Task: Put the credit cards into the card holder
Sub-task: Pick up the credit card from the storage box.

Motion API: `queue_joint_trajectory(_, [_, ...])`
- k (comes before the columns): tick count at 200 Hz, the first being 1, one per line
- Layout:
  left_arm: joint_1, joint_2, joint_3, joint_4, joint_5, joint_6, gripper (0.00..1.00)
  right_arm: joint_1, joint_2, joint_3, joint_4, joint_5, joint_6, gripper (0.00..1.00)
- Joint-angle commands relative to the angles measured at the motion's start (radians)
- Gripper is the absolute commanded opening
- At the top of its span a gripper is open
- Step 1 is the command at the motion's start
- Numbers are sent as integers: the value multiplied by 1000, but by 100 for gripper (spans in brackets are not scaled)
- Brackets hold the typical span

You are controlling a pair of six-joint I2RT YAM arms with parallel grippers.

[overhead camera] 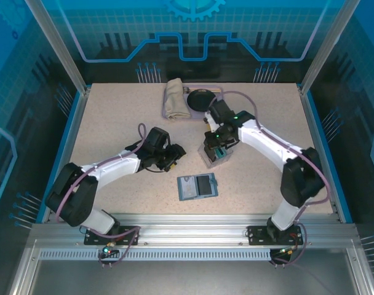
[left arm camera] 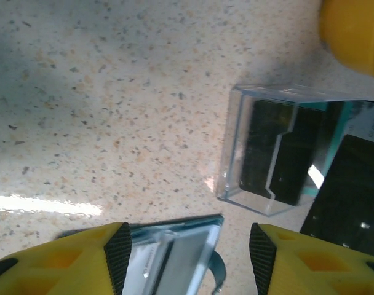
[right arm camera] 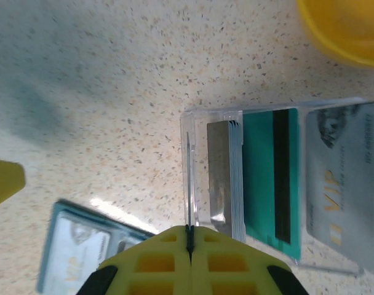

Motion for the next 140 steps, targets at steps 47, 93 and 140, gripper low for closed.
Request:
queue_joint_trajectory(47, [27, -99, -1, 295, 217, 30, 69, -157, -216, -149, 266, -548, 281, 0])
queue_joint_trajectory(93, [26, -43, 46, 474, 338, 4, 65, -166, -215, -178, 371, -661, 380, 0])
queue_joint_trajectory(140, [27, -36, 45, 533, 373, -1, 41, -182, -196, -215, 457, -730, 454, 0])
